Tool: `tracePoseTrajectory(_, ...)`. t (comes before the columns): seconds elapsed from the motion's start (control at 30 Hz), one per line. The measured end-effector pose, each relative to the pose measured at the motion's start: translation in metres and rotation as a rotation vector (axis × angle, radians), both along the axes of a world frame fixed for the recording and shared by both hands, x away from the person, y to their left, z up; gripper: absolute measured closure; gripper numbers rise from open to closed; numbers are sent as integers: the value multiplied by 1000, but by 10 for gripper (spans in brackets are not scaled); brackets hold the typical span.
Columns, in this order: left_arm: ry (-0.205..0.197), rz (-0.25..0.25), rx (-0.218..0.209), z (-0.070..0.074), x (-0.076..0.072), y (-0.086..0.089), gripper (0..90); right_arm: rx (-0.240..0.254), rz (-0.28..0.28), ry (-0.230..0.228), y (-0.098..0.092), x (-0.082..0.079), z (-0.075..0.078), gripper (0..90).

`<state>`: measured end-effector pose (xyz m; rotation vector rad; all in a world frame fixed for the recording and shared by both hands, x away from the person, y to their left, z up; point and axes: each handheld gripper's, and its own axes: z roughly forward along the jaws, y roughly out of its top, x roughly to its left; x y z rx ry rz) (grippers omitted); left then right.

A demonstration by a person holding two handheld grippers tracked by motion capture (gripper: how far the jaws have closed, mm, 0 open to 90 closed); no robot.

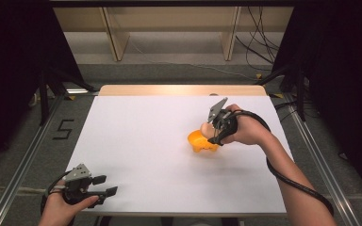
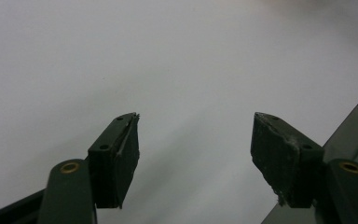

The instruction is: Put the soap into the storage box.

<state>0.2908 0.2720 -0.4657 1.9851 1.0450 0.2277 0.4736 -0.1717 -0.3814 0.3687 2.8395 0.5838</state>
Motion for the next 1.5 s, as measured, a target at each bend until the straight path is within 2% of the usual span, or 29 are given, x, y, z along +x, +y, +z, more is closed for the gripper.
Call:
tracePoseTrajectory(0.03,-2,2,-1,0,0,0,322,-3,5,3,0,1,0,335)
tracePoseTrajectory(0.07,-1,1,-1,0,0,0,323,-9,35,-6,1,3,0,335)
tracePoseTrajectory(0.33,-4,-3,5,0,0,0,323,-39,47,15,4,2,1,337)
tracePoseTrajectory(0.4,-8,3,-2,-1,0,-1,322,-48,95,-2,6,5,0,337)
tracePoseTrajectory(0.6,-4,-1,1,0,0,-1,322,-68,77,0,9,6,-2,338)
tracePoseTrajectory(0.63,-8,3,-4,-1,0,-1,322,-77,98,-18,9,7,-2,338)
tracePoseTrajectory(0.7,-8,1,-2,-1,0,-1,322,-87,81,-9,11,6,-2,338)
tracePoseTrajectory(0.8,-7,2,-3,-1,0,-1,322,-89,84,-12,13,7,-3,338)
tracePoseTrajectory(0.83,-8,2,-3,-1,0,-1,322,-82,106,-20,14,8,-4,338)
tracePoseTrajectory(0.87,-7,2,-3,-1,0,-1,323,-87,92,-9,15,8,-4,338)
tracePoseTrajectory(1.03,-6,2,-2,-1,0,-1,322,-92,95,-12,17,9,-5,338)
tracePoseTrajectory(1.07,-7,1,-2,-1,0,-1,323,-89,119,-21,17,10,-5,338)
tracePoseTrajectory(1.1,-7,1,-3,-1,0,-1,323,-88,102,-18,18,10,-5,338)
tracePoseTrajectory(1.17,-7,1,-3,-1,0,-1,322,-84,113,-18,18,11,-6,338)
tracePoseTrajectory(1.2,-7,1,-3,-1,0,-1,322,-88,93,-7,18,10,-6,338)
tracePoseTrajectory(1.27,-7,1,-3,-1,0,-1,323,-85,114,-18,18,12,-7,338)
tracePoseTrajectory(1.4,-1,-4,1,0,0,0,323,-93,81,-7,19,11,-8,338)
tracePoseTrajectory(1.5,-4,-3,-1,0,0,-1,323,-93,87,-2,20,12,-7,338)
